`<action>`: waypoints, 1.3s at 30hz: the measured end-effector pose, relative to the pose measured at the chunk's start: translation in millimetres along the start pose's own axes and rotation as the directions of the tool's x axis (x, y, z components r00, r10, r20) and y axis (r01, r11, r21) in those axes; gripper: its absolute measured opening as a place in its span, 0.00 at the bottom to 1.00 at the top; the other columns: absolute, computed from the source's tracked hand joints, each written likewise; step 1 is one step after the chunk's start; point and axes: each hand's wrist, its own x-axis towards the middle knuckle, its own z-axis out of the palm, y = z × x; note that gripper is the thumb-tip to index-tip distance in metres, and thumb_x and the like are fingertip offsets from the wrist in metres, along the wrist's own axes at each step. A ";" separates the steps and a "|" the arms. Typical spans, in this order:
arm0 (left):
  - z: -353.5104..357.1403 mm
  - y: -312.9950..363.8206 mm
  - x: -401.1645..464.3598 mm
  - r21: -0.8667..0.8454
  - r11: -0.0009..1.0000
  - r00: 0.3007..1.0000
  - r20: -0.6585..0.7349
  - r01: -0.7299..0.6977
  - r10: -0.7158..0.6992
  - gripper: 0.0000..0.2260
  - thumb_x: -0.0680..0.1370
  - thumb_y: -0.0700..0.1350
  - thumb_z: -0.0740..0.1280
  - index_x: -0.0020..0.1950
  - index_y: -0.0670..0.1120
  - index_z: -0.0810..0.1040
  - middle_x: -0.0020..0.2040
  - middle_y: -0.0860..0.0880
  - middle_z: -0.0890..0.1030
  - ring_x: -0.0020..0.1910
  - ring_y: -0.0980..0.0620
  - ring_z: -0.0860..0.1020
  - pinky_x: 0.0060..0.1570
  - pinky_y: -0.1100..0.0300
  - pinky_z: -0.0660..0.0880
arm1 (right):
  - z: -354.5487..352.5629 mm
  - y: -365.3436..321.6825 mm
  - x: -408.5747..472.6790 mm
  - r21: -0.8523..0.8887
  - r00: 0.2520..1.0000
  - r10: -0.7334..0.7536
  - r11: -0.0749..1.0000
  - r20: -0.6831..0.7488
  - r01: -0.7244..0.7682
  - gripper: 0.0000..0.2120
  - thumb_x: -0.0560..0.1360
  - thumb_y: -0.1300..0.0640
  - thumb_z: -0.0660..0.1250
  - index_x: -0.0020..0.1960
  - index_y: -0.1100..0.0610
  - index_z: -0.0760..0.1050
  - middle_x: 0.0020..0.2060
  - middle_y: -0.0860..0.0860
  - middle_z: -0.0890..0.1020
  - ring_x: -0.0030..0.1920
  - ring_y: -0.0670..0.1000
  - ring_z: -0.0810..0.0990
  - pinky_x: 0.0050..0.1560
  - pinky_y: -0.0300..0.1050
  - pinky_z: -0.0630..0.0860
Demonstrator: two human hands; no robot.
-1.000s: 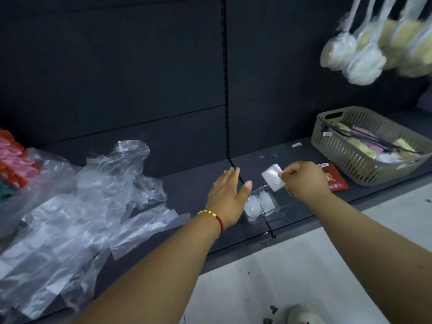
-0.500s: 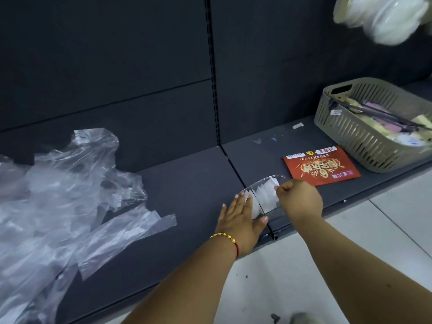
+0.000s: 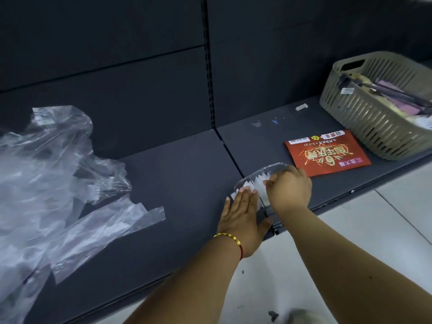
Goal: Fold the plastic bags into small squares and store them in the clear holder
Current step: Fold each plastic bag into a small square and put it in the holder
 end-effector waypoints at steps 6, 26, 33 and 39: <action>5.2 -1.7 2.2 0.018 1.000 1.000 -0.001 -0.021 0.021 0.46 0.61 0.68 0.26 0.77 0.49 0.32 0.78 0.52 0.31 0.71 0.56 0.26 0.71 0.55 0.28 | 14.0 2.7 3.0 -0.066 0.999 0.026 0.998 0.038 -0.023 0.08 0.76 0.54 0.66 0.45 0.54 0.83 0.55 0.51 0.78 0.57 0.55 0.71 0.51 0.45 0.61; -12.3 -178.6 -141.8 0.011 0.810 0.794 -0.204 0.587 -0.573 0.28 0.84 0.57 0.48 0.80 0.48 0.47 0.80 0.42 0.44 0.79 0.43 0.43 0.77 0.50 0.41 | 43.7 -121.9 -140.5 0.194 0.730 -0.589 0.806 0.347 0.559 0.25 0.80 0.42 0.53 0.69 0.55 0.71 0.68 0.56 0.72 0.69 0.59 0.69 0.69 0.54 0.65; -19.1 -248.6 -153.9 -0.224 0.759 0.719 -0.244 0.611 -0.651 0.27 0.82 0.52 0.60 0.79 0.49 0.56 0.77 0.45 0.61 0.76 0.44 0.58 0.74 0.53 0.58 | 80.5 -140.1 -166.7 0.072 0.606 -0.556 0.768 0.568 0.637 0.42 0.75 0.29 0.34 0.73 0.51 0.69 0.71 0.60 0.70 0.70 0.64 0.70 0.71 0.59 0.41; -12.0 -267.7 -142.0 -0.384 0.732 0.637 -0.364 0.562 -0.680 0.10 0.80 0.45 0.67 0.59 0.45 0.83 0.59 0.46 0.79 0.62 0.45 0.72 0.61 0.56 0.71 | 83.6 -136.7 -163.7 0.051 0.600 -0.620 0.716 0.506 0.696 0.48 0.65 0.25 0.25 0.77 0.50 0.37 0.76 0.56 0.37 0.76 0.60 0.37 0.65 0.58 0.23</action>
